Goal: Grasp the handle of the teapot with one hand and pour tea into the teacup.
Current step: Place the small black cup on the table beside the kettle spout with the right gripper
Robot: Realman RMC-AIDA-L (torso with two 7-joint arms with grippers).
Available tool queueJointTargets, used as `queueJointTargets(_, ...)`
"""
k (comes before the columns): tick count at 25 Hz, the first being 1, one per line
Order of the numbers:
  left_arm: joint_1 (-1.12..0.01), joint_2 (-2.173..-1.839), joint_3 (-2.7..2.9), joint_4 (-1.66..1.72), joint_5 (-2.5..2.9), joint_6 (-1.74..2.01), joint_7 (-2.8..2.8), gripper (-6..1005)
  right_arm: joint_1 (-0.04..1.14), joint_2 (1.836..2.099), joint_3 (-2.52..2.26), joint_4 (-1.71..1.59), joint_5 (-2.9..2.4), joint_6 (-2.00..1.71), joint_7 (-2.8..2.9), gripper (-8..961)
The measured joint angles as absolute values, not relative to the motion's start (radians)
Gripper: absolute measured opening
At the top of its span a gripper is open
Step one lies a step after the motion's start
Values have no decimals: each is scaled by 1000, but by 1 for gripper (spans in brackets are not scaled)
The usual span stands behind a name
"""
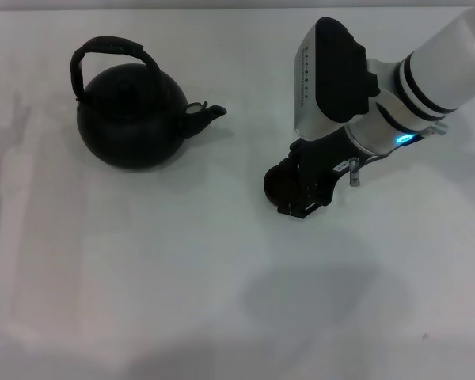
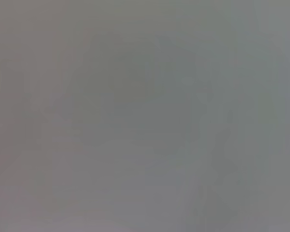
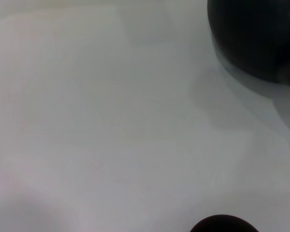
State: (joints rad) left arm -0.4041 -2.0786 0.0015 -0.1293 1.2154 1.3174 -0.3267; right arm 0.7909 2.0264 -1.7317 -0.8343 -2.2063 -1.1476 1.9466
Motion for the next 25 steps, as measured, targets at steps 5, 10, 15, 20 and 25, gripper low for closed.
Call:
queueJointTargets(5,-401,-2079,2,-126,1216,1317,-327,875,788,2026,-1733,-835,-2206,-1147,1947,732)
queueJointTargets(10,-401,-2079,3,-126,1217,1318,-327,875,786,2028,-1733,-836,-2203,-1147,1947,733)
queueJointTargets(15,-401,-2079,6,-126,1218,1318,-327,875,782,2028,-1735,-835,-2197,-1147,1947,734)
queueJointTargets(20,-403,-2079,9,-126,1219,1318,-327,874,778,2028,-1746,-837,-2195,-1147,1947,735)
queueJointTargets(25,-403,-2079,9,-126,1221,1318,-327,874,776,2028,-1755,-840,-2194,-1143,1946,819)
